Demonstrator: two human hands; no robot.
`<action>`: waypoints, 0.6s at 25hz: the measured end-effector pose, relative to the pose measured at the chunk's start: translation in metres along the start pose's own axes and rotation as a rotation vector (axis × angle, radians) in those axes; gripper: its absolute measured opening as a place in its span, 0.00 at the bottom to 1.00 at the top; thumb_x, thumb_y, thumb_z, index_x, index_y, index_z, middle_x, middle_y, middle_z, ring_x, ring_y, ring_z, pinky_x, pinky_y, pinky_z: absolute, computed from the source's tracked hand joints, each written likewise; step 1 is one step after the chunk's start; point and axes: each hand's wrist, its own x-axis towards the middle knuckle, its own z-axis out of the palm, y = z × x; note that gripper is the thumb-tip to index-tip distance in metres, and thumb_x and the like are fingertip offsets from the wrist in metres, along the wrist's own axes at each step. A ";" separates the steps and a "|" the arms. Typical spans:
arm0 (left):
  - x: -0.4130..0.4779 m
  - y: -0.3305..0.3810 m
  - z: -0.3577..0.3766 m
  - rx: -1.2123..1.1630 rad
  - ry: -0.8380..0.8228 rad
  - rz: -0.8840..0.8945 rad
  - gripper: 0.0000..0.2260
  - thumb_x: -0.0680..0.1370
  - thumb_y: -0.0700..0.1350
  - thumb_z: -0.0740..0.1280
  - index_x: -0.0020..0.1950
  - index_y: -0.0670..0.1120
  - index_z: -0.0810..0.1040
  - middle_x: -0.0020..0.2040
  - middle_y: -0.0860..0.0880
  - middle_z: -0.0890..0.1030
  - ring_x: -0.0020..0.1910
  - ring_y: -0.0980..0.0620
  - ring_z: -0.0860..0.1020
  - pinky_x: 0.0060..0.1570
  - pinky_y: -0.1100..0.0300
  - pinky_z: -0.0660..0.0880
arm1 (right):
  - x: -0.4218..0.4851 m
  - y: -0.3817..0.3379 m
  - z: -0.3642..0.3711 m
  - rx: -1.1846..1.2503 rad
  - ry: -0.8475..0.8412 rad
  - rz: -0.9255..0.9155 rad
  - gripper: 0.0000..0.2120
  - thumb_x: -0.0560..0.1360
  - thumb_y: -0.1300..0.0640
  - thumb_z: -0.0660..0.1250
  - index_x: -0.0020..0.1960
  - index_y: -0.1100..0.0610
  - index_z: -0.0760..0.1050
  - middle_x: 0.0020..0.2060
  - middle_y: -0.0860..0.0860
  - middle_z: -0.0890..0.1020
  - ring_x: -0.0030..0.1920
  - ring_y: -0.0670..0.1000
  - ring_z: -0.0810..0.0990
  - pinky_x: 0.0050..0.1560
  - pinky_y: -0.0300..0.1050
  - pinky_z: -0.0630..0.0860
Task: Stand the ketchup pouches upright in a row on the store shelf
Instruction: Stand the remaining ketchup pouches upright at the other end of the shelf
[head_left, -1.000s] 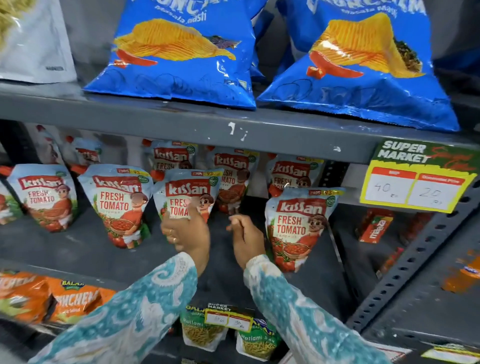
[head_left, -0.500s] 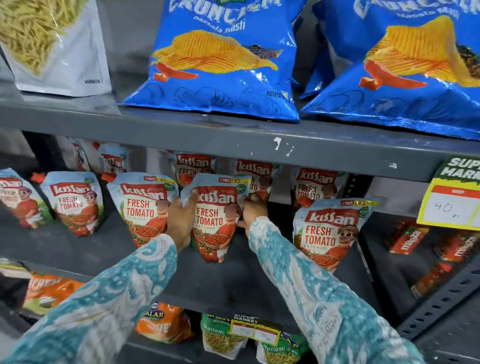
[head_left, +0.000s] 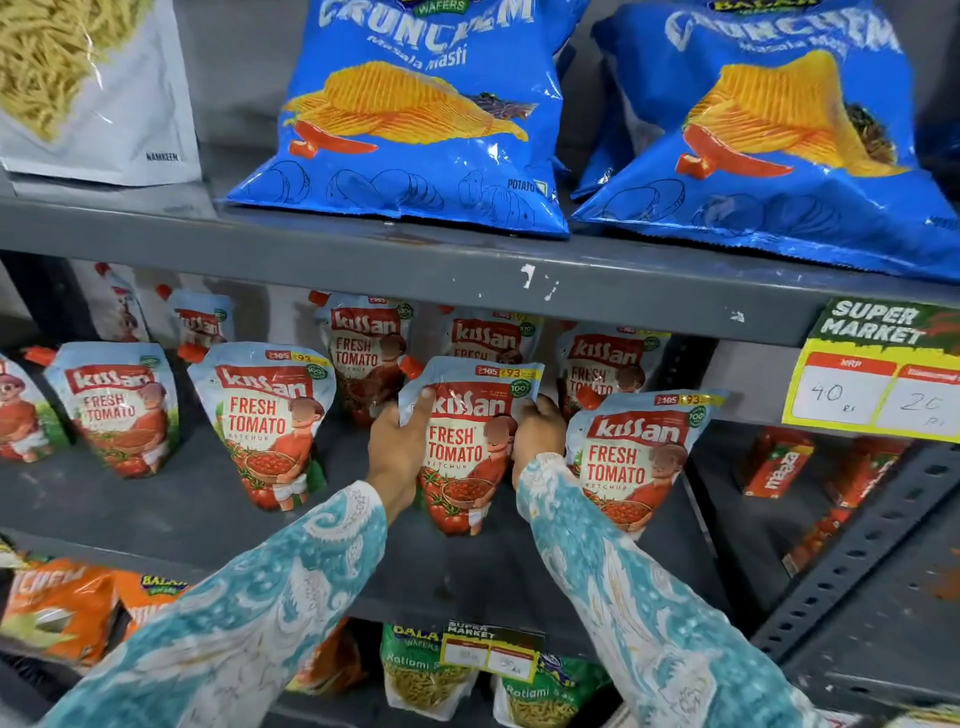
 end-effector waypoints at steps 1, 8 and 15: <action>0.000 0.000 -0.001 0.002 0.007 0.005 0.10 0.76 0.54 0.66 0.43 0.48 0.78 0.43 0.47 0.84 0.46 0.46 0.82 0.51 0.51 0.80 | -0.003 -0.001 0.002 0.005 0.004 0.011 0.13 0.79 0.66 0.54 0.58 0.70 0.73 0.57 0.70 0.77 0.53 0.64 0.77 0.47 0.44 0.75; -0.009 0.002 -0.012 0.105 0.010 0.110 0.11 0.77 0.54 0.65 0.50 0.46 0.75 0.45 0.51 0.81 0.49 0.50 0.80 0.45 0.62 0.76 | -0.031 0.002 0.012 -0.214 0.169 -0.035 0.20 0.80 0.57 0.53 0.67 0.67 0.65 0.68 0.65 0.70 0.67 0.63 0.69 0.65 0.49 0.66; 0.017 0.005 -0.106 0.201 0.676 0.143 0.34 0.75 0.59 0.60 0.74 0.38 0.61 0.74 0.39 0.62 0.72 0.37 0.61 0.71 0.44 0.57 | -0.094 0.058 0.095 -0.545 -0.111 -0.804 0.23 0.80 0.48 0.49 0.70 0.59 0.62 0.69 0.58 0.69 0.70 0.54 0.63 0.73 0.45 0.57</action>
